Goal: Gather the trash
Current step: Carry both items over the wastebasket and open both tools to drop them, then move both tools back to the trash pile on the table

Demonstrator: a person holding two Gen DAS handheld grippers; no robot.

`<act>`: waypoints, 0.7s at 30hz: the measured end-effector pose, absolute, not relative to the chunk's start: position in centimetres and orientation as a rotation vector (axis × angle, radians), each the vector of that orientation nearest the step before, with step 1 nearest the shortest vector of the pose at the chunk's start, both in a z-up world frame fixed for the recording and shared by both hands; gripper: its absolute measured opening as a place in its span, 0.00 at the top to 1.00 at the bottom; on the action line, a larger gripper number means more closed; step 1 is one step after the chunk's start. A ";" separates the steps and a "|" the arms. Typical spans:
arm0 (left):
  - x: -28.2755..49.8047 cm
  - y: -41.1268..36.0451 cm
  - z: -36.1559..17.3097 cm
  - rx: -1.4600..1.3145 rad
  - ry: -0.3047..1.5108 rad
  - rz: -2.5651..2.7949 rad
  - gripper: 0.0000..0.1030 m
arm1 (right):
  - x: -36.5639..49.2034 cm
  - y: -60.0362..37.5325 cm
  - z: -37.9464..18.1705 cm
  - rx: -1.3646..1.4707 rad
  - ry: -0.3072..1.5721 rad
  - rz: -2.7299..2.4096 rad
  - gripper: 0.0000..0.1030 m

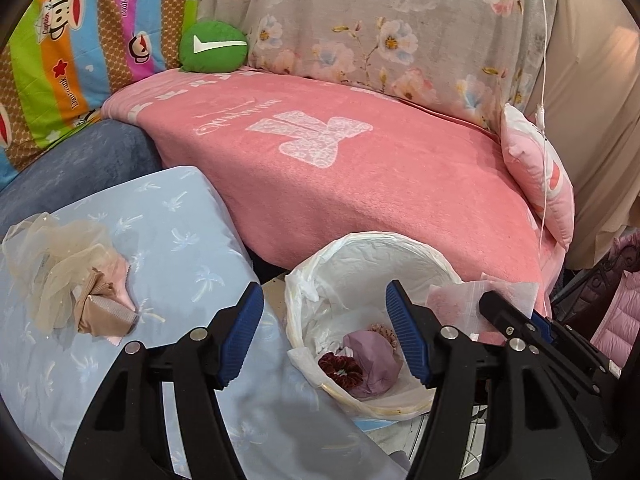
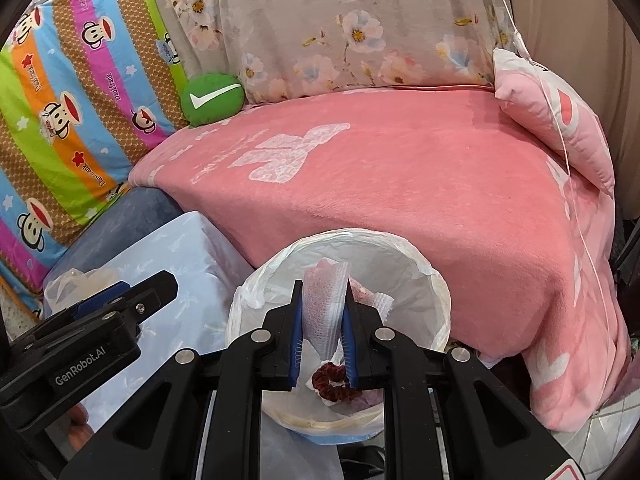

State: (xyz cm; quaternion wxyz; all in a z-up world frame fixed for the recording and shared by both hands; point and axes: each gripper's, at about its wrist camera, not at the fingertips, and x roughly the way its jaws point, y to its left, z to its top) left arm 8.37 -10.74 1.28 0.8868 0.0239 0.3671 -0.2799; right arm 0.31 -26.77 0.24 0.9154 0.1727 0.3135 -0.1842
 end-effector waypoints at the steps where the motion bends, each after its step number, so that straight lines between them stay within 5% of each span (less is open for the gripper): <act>1: 8.5 -10.6 1.3 0.047 0.764 -0.578 0.41 | 0.5 -26.6 0.2 0.350 0.647 -0.379 0.84; 21: 9.6 -6.1 0.3 -0.020 0.790 -0.488 0.38 | 2.1 -22.7 0.5 0.273 0.660 -0.344 0.67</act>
